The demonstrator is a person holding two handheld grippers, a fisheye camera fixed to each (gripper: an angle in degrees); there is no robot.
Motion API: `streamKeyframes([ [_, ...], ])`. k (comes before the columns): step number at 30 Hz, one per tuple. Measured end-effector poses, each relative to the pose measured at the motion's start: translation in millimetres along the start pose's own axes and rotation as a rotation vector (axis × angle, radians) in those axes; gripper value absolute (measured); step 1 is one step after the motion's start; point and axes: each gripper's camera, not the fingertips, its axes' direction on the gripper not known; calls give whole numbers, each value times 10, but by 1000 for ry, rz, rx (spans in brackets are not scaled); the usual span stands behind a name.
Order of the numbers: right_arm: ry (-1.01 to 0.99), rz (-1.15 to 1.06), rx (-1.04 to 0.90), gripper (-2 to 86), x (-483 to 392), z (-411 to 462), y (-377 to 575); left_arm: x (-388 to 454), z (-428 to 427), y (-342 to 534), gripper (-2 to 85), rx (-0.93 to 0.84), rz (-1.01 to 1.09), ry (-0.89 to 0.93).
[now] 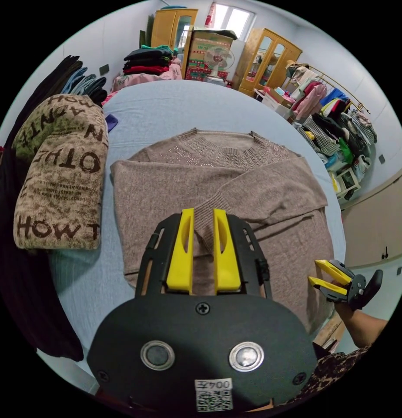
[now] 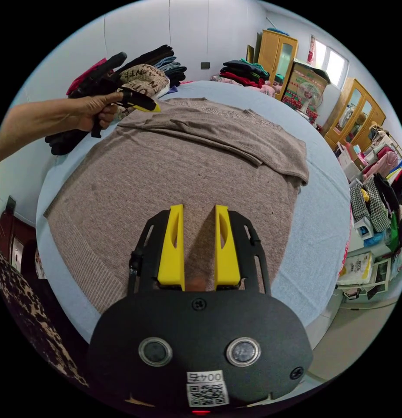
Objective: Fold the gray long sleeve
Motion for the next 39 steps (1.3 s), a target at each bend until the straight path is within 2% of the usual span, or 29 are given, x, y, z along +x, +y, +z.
streamKeyframes([
  [6, 7, -21, 1, 113, -67, 118, -52, 70, 287, -2, 74, -33, 34, 3],
  [10, 10, -23, 1, 113, -86, 188, -89, 160, 431, -12, 35, -37, 64, -24],
  [16, 4, -4, 2, 110, -60, 274, -144, 358, 115, -171, 24, 53, 173, -106],
  [22, -7, 1, 4, 109, -29, 347, -197, 152, 583, -323, 68, -157, 156, -133],
  [24, -17, 6, 5, 109, -8, 366, -213, 239, 548, -340, 75, -116, 155, -139],
  [27, 8, -6, 3, 109, -32, 401, -241, 664, 508, -438, 76, -27, 235, -149],
  [29, 22, -14, 4, 109, -42, 425, -263, 1154, 629, -615, 75, -6, 327, -90],
  [35, 14, -14, 5, 110, 1, 471, -312, 2458, 1213, -971, 64, -39, 511, 67],
  [39, 17, -23, 5, 112, 8, 495, -340, 3174, 1546, -910, 59, -93, 693, 87],
])
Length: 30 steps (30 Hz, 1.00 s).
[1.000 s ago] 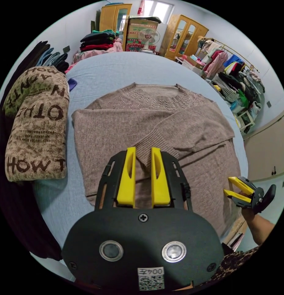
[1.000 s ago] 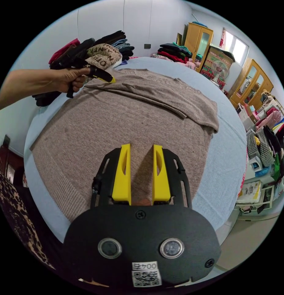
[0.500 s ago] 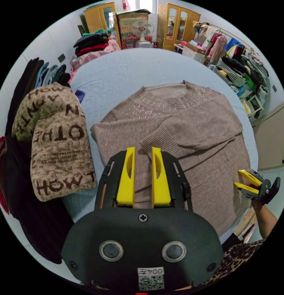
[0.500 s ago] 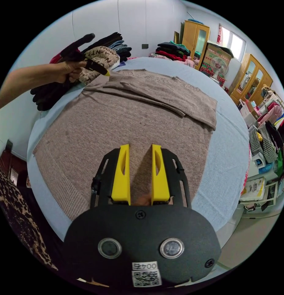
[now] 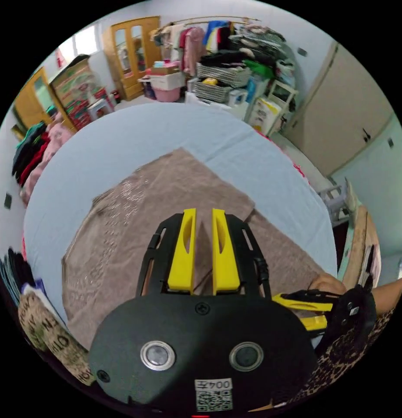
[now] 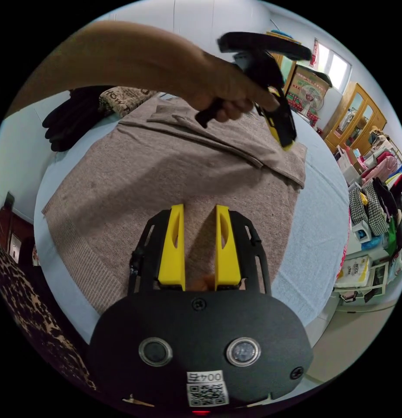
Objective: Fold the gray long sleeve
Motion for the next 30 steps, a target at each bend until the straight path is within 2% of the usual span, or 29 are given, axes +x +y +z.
streamKeyframes([
  [5, -7, 11, 1, 111, 56, 31, -35, 475, 421, -270, 68, -61, 146, -24],
  [10, 7, 5, 2, 110, 66, 53, -61, 610, 512, -271, 69, -13, 161, -98],
  [13, 27, -6, 5, 111, 53, 62, -73, 551, 381, -243, 70, -27, 178, -43],
  [17, -10, 12, 1, 107, 140, 79, -95, 175, 97, -328, 69, 68, 87, -25],
  [25, -42, 30, 4, 78, 255, 102, -126, -297, 592, -716, 76, -45, -52, -62],
  [30, -47, 19, 3, 74, 294, 114, -144, -369, 474, -640, 81, 8, -117, -79],
])
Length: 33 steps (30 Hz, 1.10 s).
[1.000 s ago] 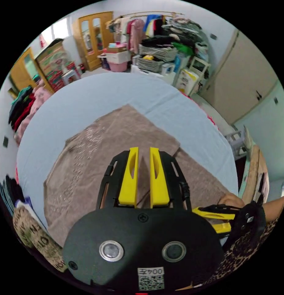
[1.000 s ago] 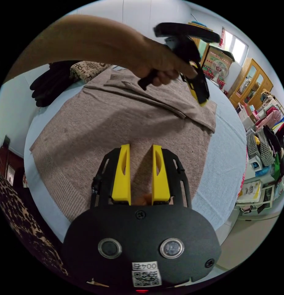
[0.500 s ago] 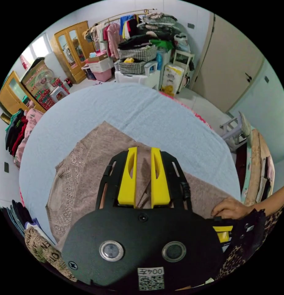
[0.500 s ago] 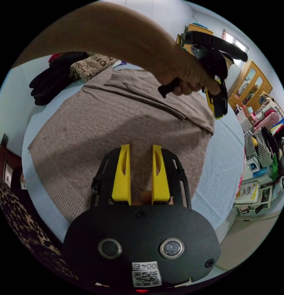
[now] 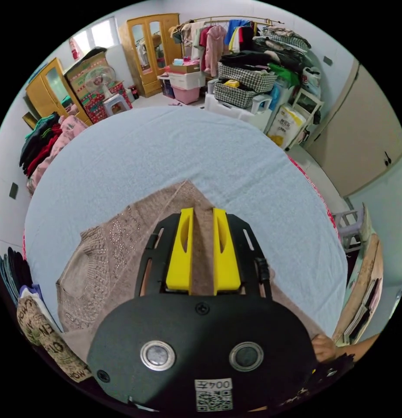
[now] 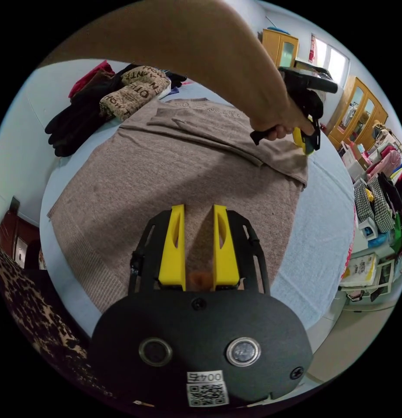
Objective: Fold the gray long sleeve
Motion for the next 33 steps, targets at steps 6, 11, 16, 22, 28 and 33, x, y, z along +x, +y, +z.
streamKeyframes([
  [6, -6, 4, 1, 71, 42, 8, -16, -435, -829, 751, 92, 172, -136, 86],
  [11, -3, -3, 0, 73, 62, 16, -32, -1243, -1689, 2603, 76, 278, -464, -96],
  [16, 0, -4, 0, 75, 73, 21, -42, -1865, -1997, 4058, 64, 130, -633, -291],
  [22, -7, 0, 1, 85, 99, 24, -51, -2302, -2083, 4480, 69, 82, -595, -312],
  [28, -15, 18, 2, 89, 143, 25, -59, -2455, -2055, 4330, 44, 70, -498, -279],
  [33, 36, -12, -1, 90, 77, 34, -66, -2461, -2060, 4308, 10, 2, -455, -293],
])
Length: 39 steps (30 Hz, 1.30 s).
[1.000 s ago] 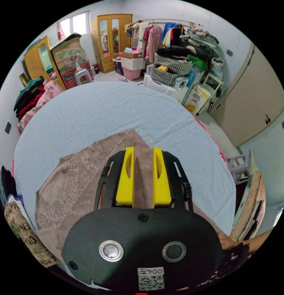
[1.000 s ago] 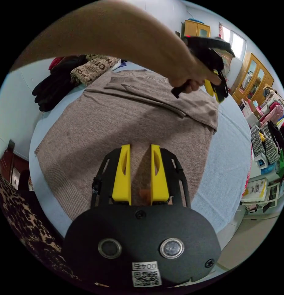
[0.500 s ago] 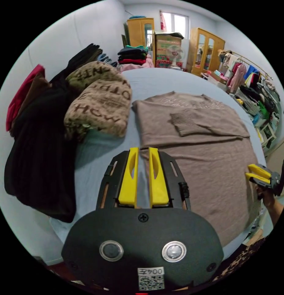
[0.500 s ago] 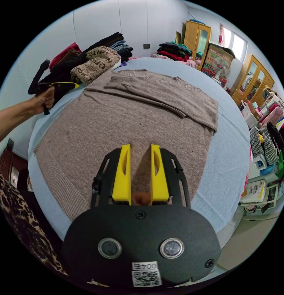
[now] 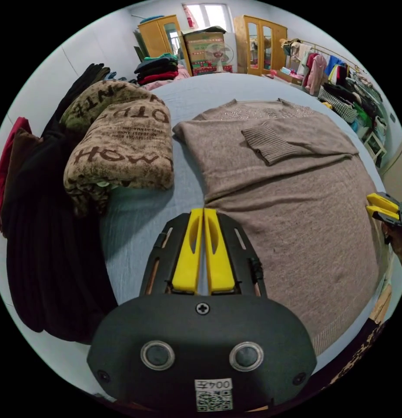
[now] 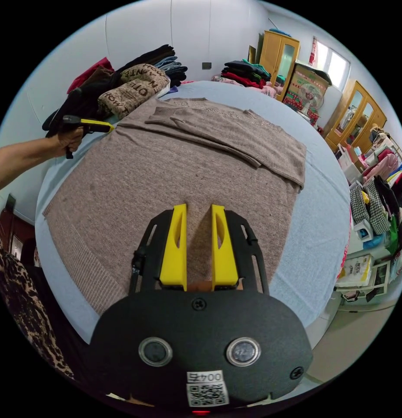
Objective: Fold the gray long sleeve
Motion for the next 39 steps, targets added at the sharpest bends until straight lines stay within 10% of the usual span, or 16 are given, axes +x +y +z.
streamKeyframes([
  [29, 11, -7, 1, 89, 5, -21, 44, -966, -135, -1973, 85, -156, -358, 168],
  [39, -6, 1, 0, 89, 27, -41, 76, -812, -476, -1727, 28, 44, -229, 76],
])
